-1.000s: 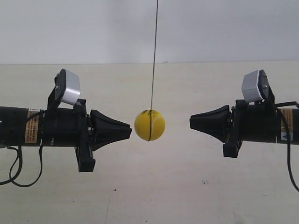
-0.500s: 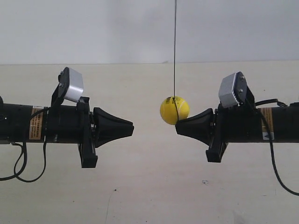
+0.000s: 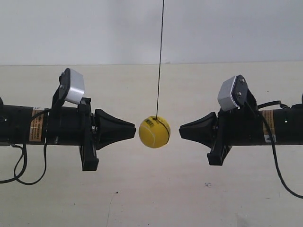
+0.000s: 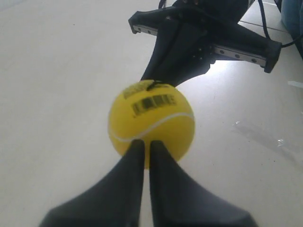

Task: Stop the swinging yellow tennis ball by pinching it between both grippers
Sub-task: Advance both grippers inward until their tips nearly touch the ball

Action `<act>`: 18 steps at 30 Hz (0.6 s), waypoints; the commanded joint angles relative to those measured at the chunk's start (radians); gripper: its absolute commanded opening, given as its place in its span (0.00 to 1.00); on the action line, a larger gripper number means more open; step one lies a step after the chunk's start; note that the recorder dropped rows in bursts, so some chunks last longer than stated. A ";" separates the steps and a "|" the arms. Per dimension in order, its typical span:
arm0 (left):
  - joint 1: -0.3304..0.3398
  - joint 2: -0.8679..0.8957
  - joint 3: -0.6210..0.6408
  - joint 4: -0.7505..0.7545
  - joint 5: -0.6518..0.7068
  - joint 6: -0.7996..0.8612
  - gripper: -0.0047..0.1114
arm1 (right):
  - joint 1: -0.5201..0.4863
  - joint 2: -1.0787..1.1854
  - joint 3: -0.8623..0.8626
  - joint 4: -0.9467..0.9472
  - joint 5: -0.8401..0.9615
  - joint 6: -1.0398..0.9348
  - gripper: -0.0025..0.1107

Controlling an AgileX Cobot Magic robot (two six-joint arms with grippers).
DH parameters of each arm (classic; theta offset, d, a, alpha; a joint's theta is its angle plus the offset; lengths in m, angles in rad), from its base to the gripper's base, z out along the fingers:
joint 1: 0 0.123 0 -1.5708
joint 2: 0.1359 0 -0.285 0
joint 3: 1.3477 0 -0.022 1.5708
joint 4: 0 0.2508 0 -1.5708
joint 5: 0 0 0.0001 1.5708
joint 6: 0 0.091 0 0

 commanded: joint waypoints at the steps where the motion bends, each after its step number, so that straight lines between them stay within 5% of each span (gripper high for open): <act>1: -0.005 0.001 -0.003 0.010 -0.034 0.005 0.08 | 0.000 -0.002 -0.006 -0.001 -0.042 0.013 0.02; 18: -0.005 0.001 -0.003 0.048 -0.068 -0.019 0.08 | 0.000 -0.002 -0.006 -0.029 -0.089 0.038 0.02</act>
